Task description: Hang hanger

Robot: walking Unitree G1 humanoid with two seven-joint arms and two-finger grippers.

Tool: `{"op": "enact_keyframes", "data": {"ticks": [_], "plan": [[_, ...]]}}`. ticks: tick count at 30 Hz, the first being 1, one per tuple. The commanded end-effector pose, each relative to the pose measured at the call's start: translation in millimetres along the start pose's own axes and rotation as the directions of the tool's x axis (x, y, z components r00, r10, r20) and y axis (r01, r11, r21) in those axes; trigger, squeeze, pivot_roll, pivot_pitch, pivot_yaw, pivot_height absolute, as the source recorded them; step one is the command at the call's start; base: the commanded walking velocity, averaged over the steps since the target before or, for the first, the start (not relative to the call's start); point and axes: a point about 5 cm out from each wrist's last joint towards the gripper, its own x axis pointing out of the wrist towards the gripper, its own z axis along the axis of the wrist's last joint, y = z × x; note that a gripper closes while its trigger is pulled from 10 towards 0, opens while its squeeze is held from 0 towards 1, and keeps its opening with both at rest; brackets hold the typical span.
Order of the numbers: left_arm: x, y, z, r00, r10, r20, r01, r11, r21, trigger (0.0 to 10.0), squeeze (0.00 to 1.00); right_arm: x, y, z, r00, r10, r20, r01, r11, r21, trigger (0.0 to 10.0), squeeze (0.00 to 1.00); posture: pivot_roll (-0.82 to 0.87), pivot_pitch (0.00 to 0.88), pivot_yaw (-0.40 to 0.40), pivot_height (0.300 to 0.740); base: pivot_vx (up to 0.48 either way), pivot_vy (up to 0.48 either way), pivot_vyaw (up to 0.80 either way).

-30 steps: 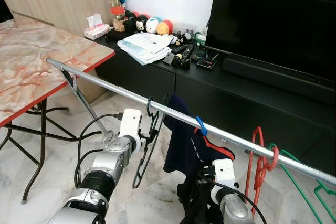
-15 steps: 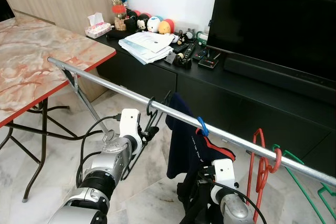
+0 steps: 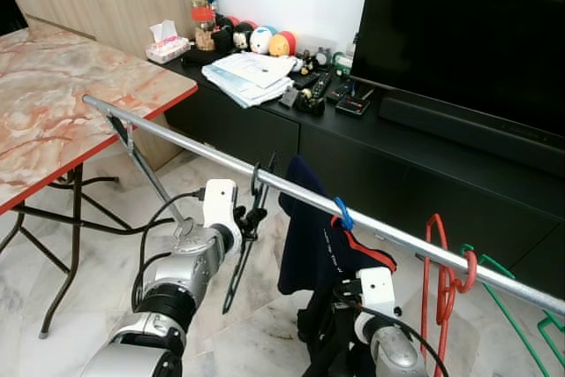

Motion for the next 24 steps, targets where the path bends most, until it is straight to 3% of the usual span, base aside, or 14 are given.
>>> {"op": "enact_keyframes", "data": {"ticks": [1,10,24], "plan": [[0.2,1.1,-3.5,0.999,0.012,-0.038,-0.011,1.000,0.026,0.0,0.00,2.0,0.2,4.1,1.000,0.000,0.010,0.000,1.000,-0.001,10.0,0.00,0.04,0.079,0.050,0.740,0.000,0.000,0.00],[-0.5,5.3,-9.3,0.996,0.039,-0.080,-0.037,0.999,0.026,0.0,0.00,1.8,0.7,3.5,1.000,-0.002,0.010,0.002,1.000,0.000,10.0,0.00,0.04,0.079,0.052,0.740,0.000,0.000,0.00],[-0.9,8.3,-8.6,0.996,0.064,-0.069,-0.060,0.996,0.059,0.0,0.00,1.5,1.0,2.7,1.000,-0.002,0.008,0.002,1.000,0.000,10.0,0.00,0.04,0.077,0.052,0.740,0.000,0.000,0.00]]}}
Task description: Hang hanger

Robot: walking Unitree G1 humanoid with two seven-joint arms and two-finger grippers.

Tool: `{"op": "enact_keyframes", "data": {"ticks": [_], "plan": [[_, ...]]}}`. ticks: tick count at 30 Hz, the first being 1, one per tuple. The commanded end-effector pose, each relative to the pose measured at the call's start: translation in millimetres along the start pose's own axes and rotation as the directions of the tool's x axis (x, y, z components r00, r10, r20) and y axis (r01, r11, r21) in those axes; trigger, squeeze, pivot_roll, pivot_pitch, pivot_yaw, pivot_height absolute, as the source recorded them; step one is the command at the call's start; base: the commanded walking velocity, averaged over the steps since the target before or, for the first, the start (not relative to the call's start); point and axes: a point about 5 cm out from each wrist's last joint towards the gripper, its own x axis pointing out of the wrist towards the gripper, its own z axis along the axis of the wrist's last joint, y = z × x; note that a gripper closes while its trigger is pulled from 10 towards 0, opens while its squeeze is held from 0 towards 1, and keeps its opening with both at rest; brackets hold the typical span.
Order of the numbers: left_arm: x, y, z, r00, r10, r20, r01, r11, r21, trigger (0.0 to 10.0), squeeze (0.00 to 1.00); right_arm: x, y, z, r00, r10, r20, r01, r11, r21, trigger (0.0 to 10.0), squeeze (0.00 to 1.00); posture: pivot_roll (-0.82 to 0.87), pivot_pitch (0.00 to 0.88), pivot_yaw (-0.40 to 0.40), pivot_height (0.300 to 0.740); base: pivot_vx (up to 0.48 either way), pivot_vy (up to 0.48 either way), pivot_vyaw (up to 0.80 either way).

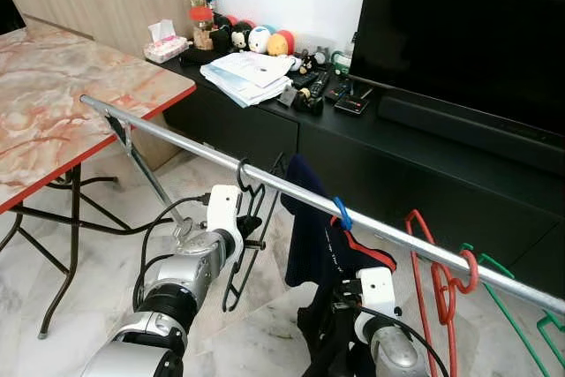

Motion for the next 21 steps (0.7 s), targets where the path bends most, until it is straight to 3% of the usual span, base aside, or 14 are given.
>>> {"op": "enact_keyframes", "data": {"ticks": [1,6,11,18,21], "plan": [[-1.3,6.9,-3.7,0.999,0.034,-0.024,-0.033,0.999,0.042,0.0,0.00,1.5,0.9,2.7,1.000,-0.001,0.008,0.001,1.000,0.001,10.0,0.00,0.04,0.077,0.052,0.740,0.000,0.000,0.00],[-3.5,12.1,-0.7,0.996,0.080,0.025,-0.083,0.988,0.129,0.0,0.00,1.4,1.2,2.6,1.000,-0.001,0.007,0.001,1.000,0.001,10.0,0.00,0.04,0.078,0.051,0.740,0.000,0.000,0.00],[-12.5,17.4,15.0,0.980,0.078,0.183,-0.106,0.984,0.146,0.0,0.00,0.9,0.7,1.8,1.000,-0.003,0.007,0.003,1.000,0.002,10.0,0.00,0.04,0.082,0.052,0.740,0.000,0.000,0.00],[-25.9,26.1,7.6,0.968,0.091,0.236,-0.134,0.975,0.175,0.0,0.00,0.2,1.0,0.7,1.000,-0.003,0.006,0.003,1.000,0.002,10.0,0.00,0.04,0.085,0.051,0.740,0.000,0.000,0.00],[-41.6,33.9,-1.5,0.954,0.109,0.278,-0.174,0.959,0.223,0.0,0.00,-0.4,0.2,0.1,1.000,-0.006,0.007,0.006,1.000,0.003,10.0,0.00,0.04,0.088,0.050,0.740,0.000,0.000,0.00]]}}
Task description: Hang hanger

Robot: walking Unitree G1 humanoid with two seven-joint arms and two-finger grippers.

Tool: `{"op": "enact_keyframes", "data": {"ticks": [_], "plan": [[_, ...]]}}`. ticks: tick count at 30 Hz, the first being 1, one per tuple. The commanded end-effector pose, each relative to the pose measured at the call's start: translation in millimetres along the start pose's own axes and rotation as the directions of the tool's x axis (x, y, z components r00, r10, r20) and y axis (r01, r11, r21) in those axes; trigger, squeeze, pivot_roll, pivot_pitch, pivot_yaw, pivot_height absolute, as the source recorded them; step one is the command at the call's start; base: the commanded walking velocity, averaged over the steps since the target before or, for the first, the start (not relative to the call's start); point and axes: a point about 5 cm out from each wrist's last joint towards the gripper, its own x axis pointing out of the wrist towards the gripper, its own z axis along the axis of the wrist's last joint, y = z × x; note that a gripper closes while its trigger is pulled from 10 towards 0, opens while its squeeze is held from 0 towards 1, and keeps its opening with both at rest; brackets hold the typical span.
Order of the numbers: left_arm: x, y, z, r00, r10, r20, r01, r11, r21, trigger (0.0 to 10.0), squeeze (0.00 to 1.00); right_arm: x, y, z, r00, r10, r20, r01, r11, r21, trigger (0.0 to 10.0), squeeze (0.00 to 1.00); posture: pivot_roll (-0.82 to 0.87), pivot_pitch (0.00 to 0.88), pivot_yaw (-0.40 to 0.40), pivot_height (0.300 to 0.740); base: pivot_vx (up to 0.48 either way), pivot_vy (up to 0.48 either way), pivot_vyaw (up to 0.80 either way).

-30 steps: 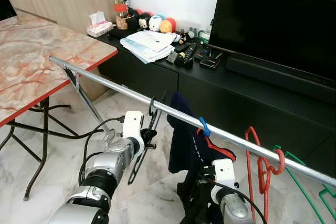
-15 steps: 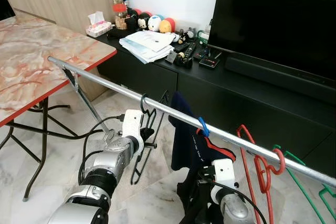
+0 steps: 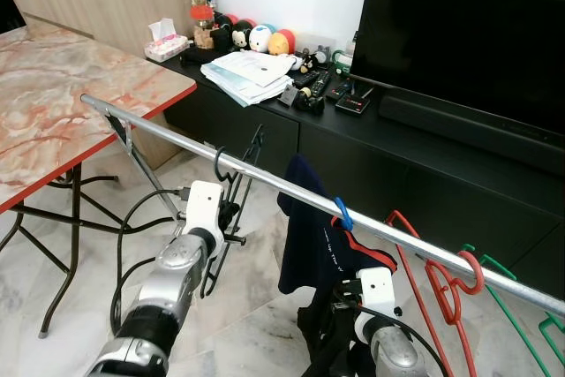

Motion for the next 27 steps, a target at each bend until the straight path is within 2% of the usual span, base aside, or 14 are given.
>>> {"op": "enact_keyframes", "data": {"ticks": [1,3,4,5,6,10,15,25,27], "plan": [[-7.8,5.7,1.2,0.999,0.015,0.034,-0.016,0.999,0.035,0.0,0.00,-0.3,0.0,0.2,1.000,-0.006,0.007,0.006,1.000,0.005,10.0,0.00,0.05,0.090,0.049,0.740,0.000,0.000,0.00],[-14.8,7.3,-2.1,0.999,0.015,0.043,-0.017,0.998,0.053,0.4,0.00,-0.7,-0.4,-0.4,1.000,-0.007,0.006,0.007,1.000,0.004,10.0,0.00,0.05,0.092,0.048,0.740,0.000,0.000,0.00],[-21.3,7.7,-6.2,0.999,0.013,0.042,-0.017,0.997,0.075,3.4,0.00,-1.2,-0.6,-1.2,1.000,-0.007,0.004,0.007,1.000,0.004,10.0,0.00,0.05,0.092,0.046,0.740,0.000,0.000,0.00],[-24.5,7.7,-9.0,0.999,0.015,0.039,-0.018,0.997,0.078,7.3,0.00,-1.5,-0.5,-1.7,1.000,-0.006,0.003,0.006,1.000,0.003,10.0,0.00,0.05,0.093,0.046,0.740,0.000,0.000,0.00],[-27.5,7.6,-11.7,0.999,0.018,0.035,-0.021,0.997,0.075,10.0,0.00,-1.6,-0.2,-2.2,1.000,-0.005,0.002,0.005,1.000,0.003,10.0,0.00,0.05,0.093,0.046,0.740,0.000,0.000,0.00],[-37.6,2.9,-22.1,1.000,0.014,0.015,-0.015,0.996,0.083,10.0,0.00,-2.0,0.6,-3.0,1.000,-0.003,0.000,0.003,1.000,0.002,10.0,0.00,0.05,0.094,0.045,0.740,0.000,0.000,0.00],[-48.8,0.4,-38.5,0.998,0.058,-0.005,-0.058,0.996,0.061,10.0,0.00,-2.1,-1.7,-2.9,1.000,-0.013,-0.002,0.013,1.000,0.001,10.0,0.00,0.05,0.093,0.048,0.740,0.000,0.000,0.00],[-56.8,7.2,-48.6,0.994,0.107,-0.038,-0.105,0.993,0.055,10.0,0.00,-2.9,-3.4,-3.8,1.000,-0.019,-0.003,0.019,1.000,0.002,10.0,0.00,0.04,0.091,0.051,0.740,0.000,0.000,0.00],[-57.4,7.3,-47.8,0.992,0.121,-0.031,-0.120,0.993,0.023,10.0,0.00,-2.7,-3.3,-3.6,1.000,-0.020,-0.003,0.020,1.000,0.001,10.0,0.00,0.04,0.092,0.050,0.740,0.000,0.000,0.00]]}}
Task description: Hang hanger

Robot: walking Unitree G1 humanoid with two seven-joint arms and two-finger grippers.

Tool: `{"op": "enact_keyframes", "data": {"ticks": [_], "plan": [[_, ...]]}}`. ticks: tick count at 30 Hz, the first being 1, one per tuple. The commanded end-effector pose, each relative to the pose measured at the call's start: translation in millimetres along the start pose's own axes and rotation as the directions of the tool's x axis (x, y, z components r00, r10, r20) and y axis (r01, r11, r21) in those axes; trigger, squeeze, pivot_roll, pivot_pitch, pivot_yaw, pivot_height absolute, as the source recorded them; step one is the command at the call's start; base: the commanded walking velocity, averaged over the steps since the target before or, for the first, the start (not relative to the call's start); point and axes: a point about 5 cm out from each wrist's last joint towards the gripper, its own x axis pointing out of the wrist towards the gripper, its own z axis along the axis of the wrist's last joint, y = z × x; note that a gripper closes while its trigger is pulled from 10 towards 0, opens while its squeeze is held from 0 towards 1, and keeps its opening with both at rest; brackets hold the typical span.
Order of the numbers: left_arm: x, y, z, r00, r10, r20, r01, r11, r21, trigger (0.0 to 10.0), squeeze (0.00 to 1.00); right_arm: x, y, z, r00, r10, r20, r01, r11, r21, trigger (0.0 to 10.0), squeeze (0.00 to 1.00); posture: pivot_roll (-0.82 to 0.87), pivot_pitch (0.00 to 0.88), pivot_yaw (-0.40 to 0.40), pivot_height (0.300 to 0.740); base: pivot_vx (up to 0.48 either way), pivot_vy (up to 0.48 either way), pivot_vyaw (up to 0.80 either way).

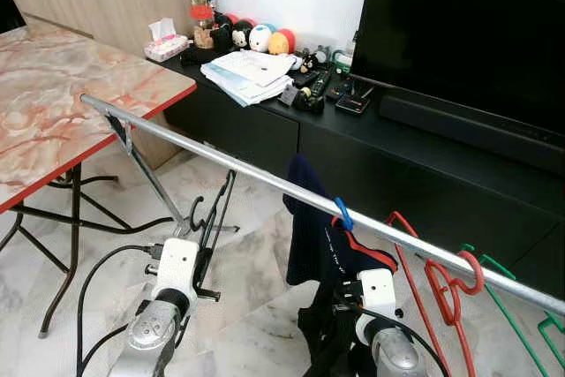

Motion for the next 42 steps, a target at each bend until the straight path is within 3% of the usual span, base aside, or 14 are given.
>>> {"op": "enact_keyframes", "data": {"ticks": [1,42], "plan": [[-3.4,2.7,-1.5,1.000,0.021,0.003,-0.021,1.000,-0.012,10.0,0.00,-1.6,-1.8,-1.8,1.000,-0.010,0.002,0.010,1.000,0.005,10.0,0.00,0.04,0.092,0.049,0.740,0.000,0.000,0.00],[-2.8,-3.0,1.0,1.000,0.007,0.004,-0.007,1.000,-0.023,10.0,0.00,-2.8,0.5,-5.2,1.000,-0.013,-0.010,0.013,1.000,0.008,10.0,0.00,0.04,0.069,0.057,0.740,-0.029,0.000,0.00]]}}
